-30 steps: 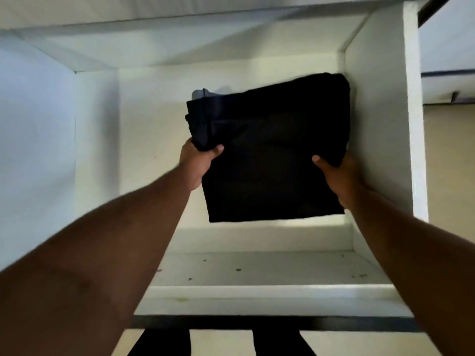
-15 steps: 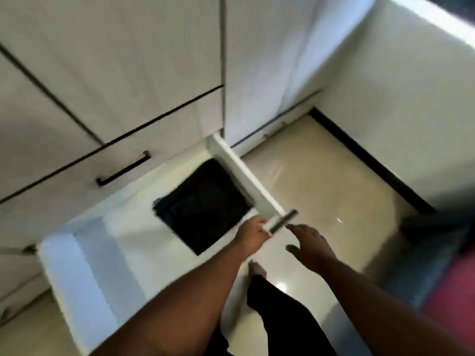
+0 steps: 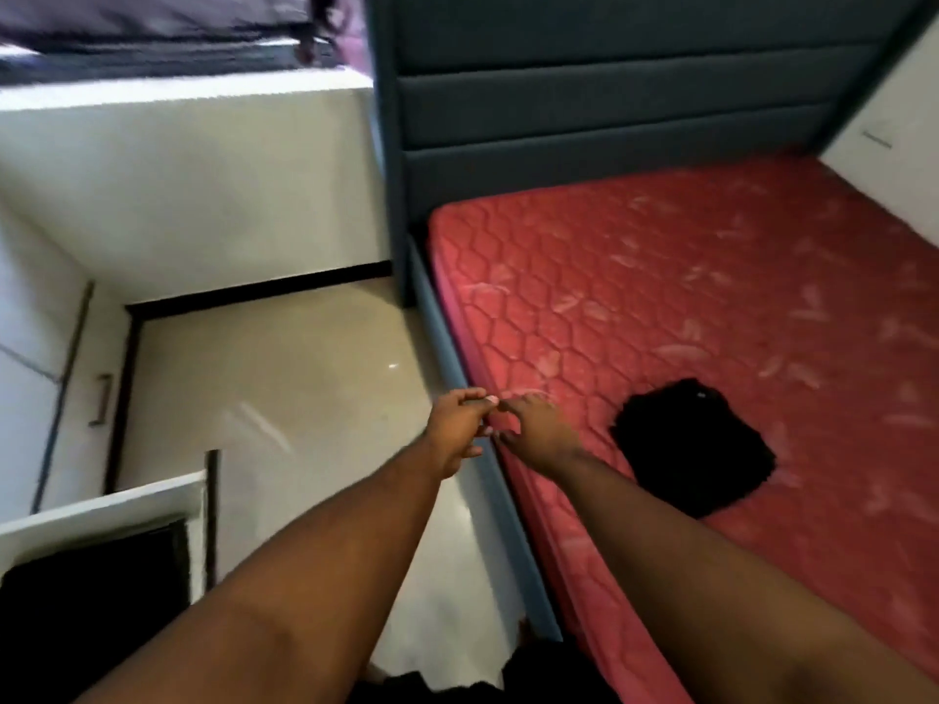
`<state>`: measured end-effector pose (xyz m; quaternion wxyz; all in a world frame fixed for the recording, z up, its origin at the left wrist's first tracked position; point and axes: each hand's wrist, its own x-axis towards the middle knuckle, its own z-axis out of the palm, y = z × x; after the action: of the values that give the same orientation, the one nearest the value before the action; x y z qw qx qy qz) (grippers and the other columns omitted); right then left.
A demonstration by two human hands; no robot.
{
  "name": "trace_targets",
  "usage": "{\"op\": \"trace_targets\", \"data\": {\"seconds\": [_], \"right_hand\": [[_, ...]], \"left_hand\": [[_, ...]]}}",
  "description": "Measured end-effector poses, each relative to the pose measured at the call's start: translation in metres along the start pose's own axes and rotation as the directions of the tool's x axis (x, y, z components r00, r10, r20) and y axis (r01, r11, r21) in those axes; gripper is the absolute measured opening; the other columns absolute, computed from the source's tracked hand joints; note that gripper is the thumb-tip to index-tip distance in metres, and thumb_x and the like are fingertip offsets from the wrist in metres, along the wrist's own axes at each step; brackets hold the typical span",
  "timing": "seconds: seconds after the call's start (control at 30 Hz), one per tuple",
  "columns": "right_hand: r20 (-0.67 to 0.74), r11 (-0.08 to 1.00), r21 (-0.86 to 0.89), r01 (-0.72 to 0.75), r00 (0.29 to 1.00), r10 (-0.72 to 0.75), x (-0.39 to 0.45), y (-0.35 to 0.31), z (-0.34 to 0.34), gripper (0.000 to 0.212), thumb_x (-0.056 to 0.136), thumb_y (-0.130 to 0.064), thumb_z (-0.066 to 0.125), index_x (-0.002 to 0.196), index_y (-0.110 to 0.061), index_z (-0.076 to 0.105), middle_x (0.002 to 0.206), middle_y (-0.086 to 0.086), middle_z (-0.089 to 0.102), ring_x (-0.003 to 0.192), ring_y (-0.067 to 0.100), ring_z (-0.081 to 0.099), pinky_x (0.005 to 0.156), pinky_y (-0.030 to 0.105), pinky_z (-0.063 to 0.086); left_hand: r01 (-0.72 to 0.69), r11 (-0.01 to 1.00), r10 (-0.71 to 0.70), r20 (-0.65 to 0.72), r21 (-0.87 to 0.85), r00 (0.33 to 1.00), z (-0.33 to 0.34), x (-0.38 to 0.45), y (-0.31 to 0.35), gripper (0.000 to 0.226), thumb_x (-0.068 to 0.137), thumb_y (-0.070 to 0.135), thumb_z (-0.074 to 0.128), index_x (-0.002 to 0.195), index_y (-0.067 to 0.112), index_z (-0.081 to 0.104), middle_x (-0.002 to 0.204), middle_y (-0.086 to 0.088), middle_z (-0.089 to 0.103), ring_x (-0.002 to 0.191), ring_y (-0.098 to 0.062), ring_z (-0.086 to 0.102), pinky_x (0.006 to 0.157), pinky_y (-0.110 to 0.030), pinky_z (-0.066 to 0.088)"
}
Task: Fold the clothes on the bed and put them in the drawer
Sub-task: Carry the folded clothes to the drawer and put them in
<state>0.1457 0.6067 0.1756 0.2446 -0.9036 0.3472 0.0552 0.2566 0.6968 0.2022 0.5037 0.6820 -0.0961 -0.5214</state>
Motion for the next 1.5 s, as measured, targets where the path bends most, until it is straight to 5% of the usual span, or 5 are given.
{"op": "trace_targets", "data": {"seconds": [0.47, 0.6, 0.8, 1.2, 1.5], "right_hand": [[0.031, 0.924, 0.215, -0.317, 0.948, 0.318, 0.004, 0.438, 0.021, 0.043, 0.079, -0.017, 0.076, 0.119, -0.008, 0.066, 0.131, 0.016, 0.054, 0.125, 0.032, 0.049, 0.109, 0.029, 0.031], [-0.121, 0.884, 0.098, -0.457, 0.876, 0.467, 0.041, 0.554, 0.027, 0.091, 0.074, -0.03, 0.08, 0.15, -0.017, 0.031, 0.158, 0.021, 0.015, 0.146, 0.037, 0.014, 0.118, 0.047, 0.017], [0.036, 0.746, 0.457, -0.485, 0.848, 0.53, 0.076, 0.648, 0.055, 0.09, 0.055, -0.035, 0.093, 0.133, -0.026, 0.049, 0.126, -0.006, 0.062, 0.115, 0.011, 0.059, 0.101, 0.037, 0.048], [0.463, 0.522, 0.536, -0.663, 0.748, 0.475, 0.068, 0.579, 0.074, 0.043, 0.083, -0.021, 0.072, 0.124, -0.016, 0.062, 0.103, 0.0, 0.071, 0.07, 0.004, 0.07, 0.06, 0.02, 0.058], [0.668, 0.343, 0.593, -0.728, 0.683, 0.295, 0.01, 0.359, 0.188, 0.068, 0.043, -0.027, 0.088, 0.107, -0.014, 0.068, 0.095, 0.001, 0.075, 0.08, 0.016, 0.072, 0.064, 0.025, 0.056]], "left_hand": [[0.359, 0.933, -0.359, 0.035, -0.017, 0.933, 0.337, 0.187, -0.153, 0.019, 0.089, 0.023, 0.07, 0.089, 0.026, 0.051, 0.064, 0.003, 0.047, 0.047, -0.006, 0.043, 0.041, -0.018, 0.04], [0.354, 0.93, -0.36, -0.046, -0.094, 0.932, 0.397, 0.262, -0.203, 0.057, 0.077, 0.008, 0.079, 0.123, 0.015, 0.047, 0.113, -0.011, 0.066, 0.095, -0.023, 0.066, 0.083, -0.036, 0.054], [0.296, 0.934, -0.322, -0.113, -0.198, 0.94, 0.431, 0.332, -0.26, 0.085, 0.05, 0.012, 0.092, 0.124, 0.013, 0.051, 0.117, -0.005, 0.067, 0.102, -0.021, 0.067, 0.094, -0.038, 0.054], [0.479, 0.797, -0.387, 0.299, -0.367, 0.872, 0.346, 0.305, -0.277, 0.041, 0.08, 0.005, 0.065, 0.122, 0.004, 0.064, 0.103, -0.015, 0.072, 0.081, -0.025, 0.071, 0.075, -0.037, 0.06], [0.581, 0.626, -0.557, 0.223, -0.519, 0.8, 0.144, 0.169, -0.338, 0.023, 0.078, 0.007, 0.052, 0.09, 0.003, 0.071, 0.083, -0.015, 0.073, 0.067, -0.024, 0.07, 0.067, -0.029, 0.059]]}}
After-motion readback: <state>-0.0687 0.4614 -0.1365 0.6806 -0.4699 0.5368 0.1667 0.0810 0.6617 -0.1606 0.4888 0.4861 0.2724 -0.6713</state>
